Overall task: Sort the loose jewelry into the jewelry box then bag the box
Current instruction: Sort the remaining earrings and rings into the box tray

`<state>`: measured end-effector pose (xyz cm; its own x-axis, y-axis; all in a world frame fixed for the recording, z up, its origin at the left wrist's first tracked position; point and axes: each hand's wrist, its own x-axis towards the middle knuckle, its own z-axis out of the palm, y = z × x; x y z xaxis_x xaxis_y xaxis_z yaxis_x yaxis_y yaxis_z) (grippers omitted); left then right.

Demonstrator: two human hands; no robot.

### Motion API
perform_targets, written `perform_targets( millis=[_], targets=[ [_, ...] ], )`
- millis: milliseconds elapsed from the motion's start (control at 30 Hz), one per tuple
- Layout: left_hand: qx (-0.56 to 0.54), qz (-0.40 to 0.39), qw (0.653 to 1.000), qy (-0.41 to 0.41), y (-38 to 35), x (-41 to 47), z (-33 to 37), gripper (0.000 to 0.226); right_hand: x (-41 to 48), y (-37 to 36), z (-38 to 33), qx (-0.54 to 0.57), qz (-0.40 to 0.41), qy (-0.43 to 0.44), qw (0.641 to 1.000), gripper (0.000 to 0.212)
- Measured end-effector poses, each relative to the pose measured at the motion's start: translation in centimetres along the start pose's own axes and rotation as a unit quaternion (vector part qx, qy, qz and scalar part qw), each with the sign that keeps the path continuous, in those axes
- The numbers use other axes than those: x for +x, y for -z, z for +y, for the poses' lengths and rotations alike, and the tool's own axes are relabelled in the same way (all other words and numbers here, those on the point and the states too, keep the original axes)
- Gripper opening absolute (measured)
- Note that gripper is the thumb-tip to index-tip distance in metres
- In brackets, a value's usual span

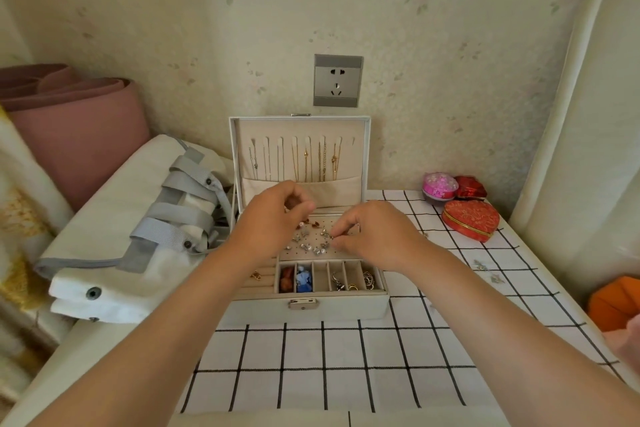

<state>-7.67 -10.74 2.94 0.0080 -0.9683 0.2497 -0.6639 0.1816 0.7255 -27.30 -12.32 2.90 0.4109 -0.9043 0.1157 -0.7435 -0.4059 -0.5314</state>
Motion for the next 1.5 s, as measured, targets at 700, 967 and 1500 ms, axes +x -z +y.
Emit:
perform_targets(
  millis=[700,967,1500],
  targets=[
    [-0.174,-0.009,0.982,0.067,0.8,-0.8,0.9,0.009,0.6,-0.3,-0.3,0.052,0.039,0.019,0.998,0.008],
    [-0.241,0.011,0.967,0.08,0.1,-0.9,2.2,0.012,0.5,0.3,-2.1,0.298,0.048,0.006,0.953,0.013],
    [-0.23,0.021,0.97,0.079,0.1,-0.6,1.8,0.007,1.2,-0.1,-1.8,0.319,0.137,-0.007,0.938,0.014]
  ],
)
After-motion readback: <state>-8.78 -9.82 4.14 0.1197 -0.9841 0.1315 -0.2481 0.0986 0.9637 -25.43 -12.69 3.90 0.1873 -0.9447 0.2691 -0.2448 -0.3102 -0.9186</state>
